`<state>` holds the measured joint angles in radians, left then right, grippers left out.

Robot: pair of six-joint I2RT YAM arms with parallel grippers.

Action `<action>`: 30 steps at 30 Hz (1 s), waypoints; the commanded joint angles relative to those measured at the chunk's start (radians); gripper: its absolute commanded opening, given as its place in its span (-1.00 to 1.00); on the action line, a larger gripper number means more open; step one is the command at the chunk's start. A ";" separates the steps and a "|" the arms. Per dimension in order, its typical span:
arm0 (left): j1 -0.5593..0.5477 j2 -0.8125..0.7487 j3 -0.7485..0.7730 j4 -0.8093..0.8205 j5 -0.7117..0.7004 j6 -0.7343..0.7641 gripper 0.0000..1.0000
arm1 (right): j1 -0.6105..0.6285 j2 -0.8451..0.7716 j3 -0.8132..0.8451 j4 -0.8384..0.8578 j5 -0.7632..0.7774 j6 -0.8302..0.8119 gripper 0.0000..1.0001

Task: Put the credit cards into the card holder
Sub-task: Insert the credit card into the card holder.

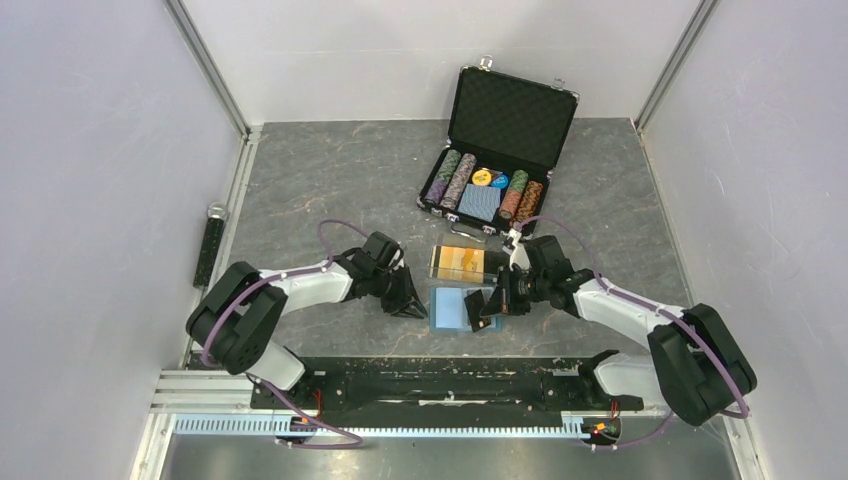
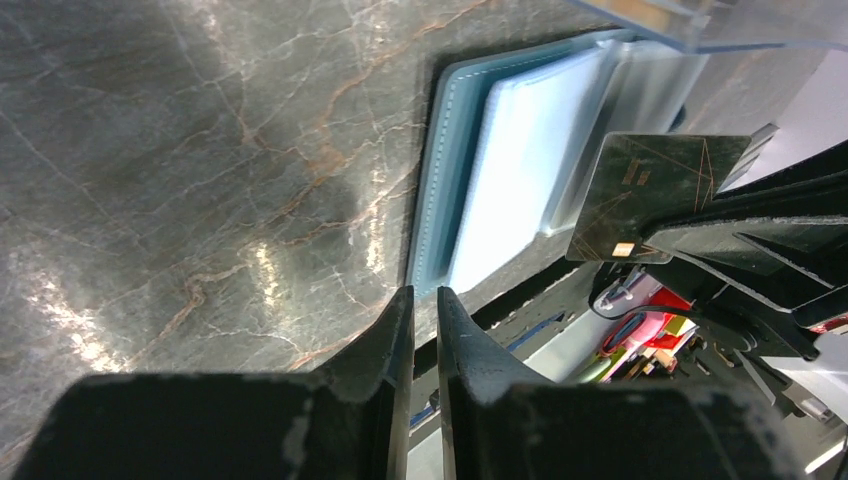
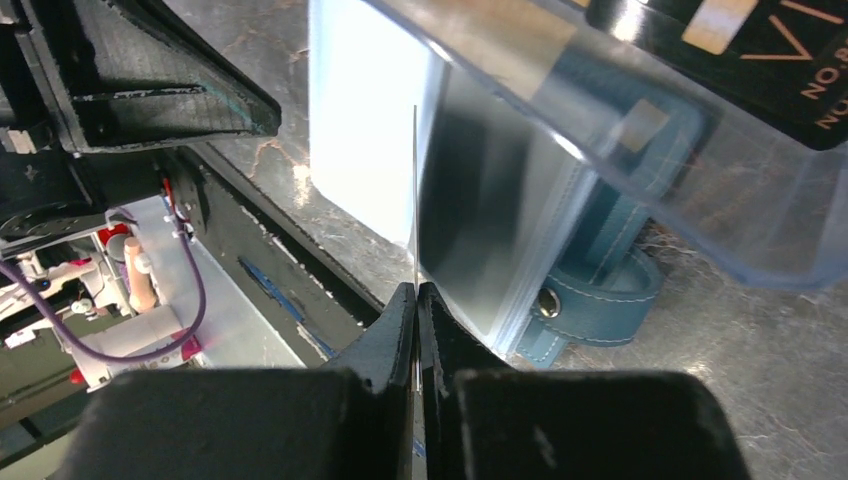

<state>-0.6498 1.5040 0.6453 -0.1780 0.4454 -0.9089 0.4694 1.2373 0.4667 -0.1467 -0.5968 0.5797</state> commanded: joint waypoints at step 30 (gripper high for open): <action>-0.027 0.178 0.045 0.005 0.018 0.109 -0.68 | 0.052 0.170 0.055 0.069 0.129 0.049 -1.00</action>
<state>-0.6655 1.6432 0.6853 -0.1459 0.5297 -0.8650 0.5156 1.4128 0.4938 -0.0189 -0.5674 0.6323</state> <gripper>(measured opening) 0.164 0.006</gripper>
